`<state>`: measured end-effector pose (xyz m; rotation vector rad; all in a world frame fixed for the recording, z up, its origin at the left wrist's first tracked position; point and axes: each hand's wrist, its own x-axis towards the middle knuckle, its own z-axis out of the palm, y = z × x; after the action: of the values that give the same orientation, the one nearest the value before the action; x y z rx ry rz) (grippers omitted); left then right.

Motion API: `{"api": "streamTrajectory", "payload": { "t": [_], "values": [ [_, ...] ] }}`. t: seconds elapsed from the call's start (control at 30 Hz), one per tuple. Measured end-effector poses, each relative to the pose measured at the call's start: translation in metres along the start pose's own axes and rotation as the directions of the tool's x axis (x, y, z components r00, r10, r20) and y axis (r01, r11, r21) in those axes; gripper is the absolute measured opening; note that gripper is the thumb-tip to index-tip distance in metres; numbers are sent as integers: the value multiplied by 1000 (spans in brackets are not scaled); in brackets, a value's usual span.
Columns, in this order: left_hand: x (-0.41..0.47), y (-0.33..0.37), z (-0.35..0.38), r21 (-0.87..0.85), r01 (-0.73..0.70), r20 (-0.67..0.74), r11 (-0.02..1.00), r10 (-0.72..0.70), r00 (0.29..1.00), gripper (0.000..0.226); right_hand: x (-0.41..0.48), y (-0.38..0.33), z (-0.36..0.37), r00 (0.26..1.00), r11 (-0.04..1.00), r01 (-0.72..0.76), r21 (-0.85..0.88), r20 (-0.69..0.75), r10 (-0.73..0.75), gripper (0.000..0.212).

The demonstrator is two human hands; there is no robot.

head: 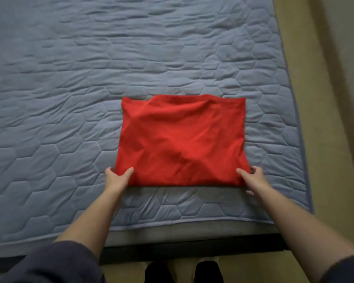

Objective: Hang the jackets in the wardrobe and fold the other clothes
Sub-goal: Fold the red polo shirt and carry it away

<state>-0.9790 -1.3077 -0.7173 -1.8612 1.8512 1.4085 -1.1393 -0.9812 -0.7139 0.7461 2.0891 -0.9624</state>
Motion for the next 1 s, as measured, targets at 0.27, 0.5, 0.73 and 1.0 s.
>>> {"api": "streamTrajectory", "payload": {
  "t": [0.27, 0.5, 0.73, 1.0],
  "values": [
    [29, -59, -10, 240, 1, -123, 971, 29, 992, 39, 12, 45, 12, 999, 999, 14, 29, 47, -15, 16],
    [-30, -122, -55, 460, 115, 2, 880, -130, 991, 44, -47, 99, -17, 975, 973, -175, -153, 108, 193, 16],
    [-18, -97, -59, 464, 10, 118, 886, -72, 990, 36, -30, 78, -12, 1000, 904, 5, -427, 28, 8, 53],
    [65, 15, -1, -39, -243, 88, 969, 246, 965, 37, 53, -20, 25, 977, 980, 180, -86, -98, -188, 55]
  ]
}}
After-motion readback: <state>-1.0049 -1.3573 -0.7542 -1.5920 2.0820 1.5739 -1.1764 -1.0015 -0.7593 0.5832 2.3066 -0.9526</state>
